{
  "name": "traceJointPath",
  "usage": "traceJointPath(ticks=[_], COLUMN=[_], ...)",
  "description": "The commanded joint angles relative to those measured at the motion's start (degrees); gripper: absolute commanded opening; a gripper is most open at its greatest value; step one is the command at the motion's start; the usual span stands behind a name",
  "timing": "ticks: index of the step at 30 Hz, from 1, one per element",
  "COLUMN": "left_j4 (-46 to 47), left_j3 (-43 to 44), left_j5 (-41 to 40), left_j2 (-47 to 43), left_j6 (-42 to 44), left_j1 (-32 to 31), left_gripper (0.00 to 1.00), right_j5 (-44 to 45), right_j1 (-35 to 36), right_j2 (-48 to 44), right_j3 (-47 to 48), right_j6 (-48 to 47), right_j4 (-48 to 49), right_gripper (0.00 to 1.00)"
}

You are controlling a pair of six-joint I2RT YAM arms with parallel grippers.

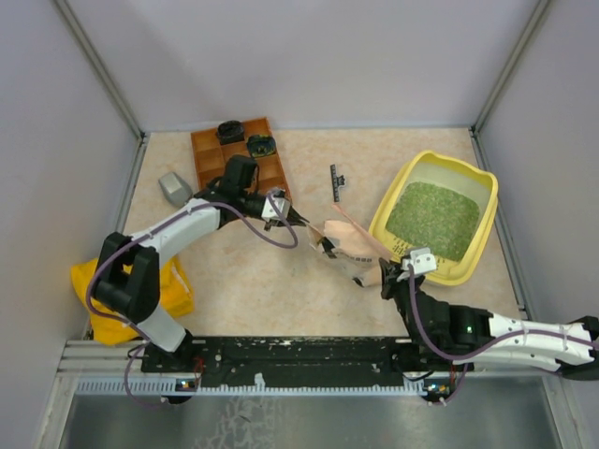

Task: Fill the litter box with clean litter
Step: Close the cat litter bag at the center of the board.

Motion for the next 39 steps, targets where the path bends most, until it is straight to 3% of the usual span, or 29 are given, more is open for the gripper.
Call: traceJointPath(ticks=[1,5,8,11,15,20,28,36,39], left_j4=[-5.43,11.53,15.92,7.71,4.39,2.20,1.95,4.45,7.69], left_j3=[-0.83,-10.50,-12.72,-9.36,-9.05,-8.97,-9.57,-10.42,-12.37], left_j5=[-1.10,-8.08,-17.86,-25.08,-32.14,-34.17,-38.48,-36.94,-35.15], left_j2=[-6.04,-16.92,-22.20,-23.09,-23.21,-21.79,-22.91,-22.13,-22.16], left_j6=[-0.90,-21.94,-32.35,-33.69,-35.33,-35.41,-30.40,-25.16,-23.81], left_j1=[0.19,-0.17,-0.15,-0.15,0.03,0.08,0.79,1.48,1.58], left_gripper=[0.00,0.00,0.00,0.00,0.00,0.00,0.00,0.00,0.00], right_j5=[5.80,5.66,2.64,2.96,3.98,1.07,-4.94,-12.40,-15.31], right_j1=[-0.85,-0.86,-0.89,-1.47,-3.46,-3.84,-3.88,-3.84,-3.84], right_j2=[1.05,7.38,9.15,7.71,5.62,5.03,7.96,19.08,22.12], right_j3=[8.16,17.76,17.08,15.73,15.35,14.78,14.14,29.48,34.67], right_j6=[-1.27,2.12,-9.08,-11.73,-7.71,-4.22,-3.87,-0.15,-0.15], right_j4=[0.41,-8.67,1.06,5.37,-0.71,-5.30,-2.42,-15.16,-15.91], right_gripper=[0.00,0.00,0.00,0.00,0.00,0.00,0.01,0.44,0.54])
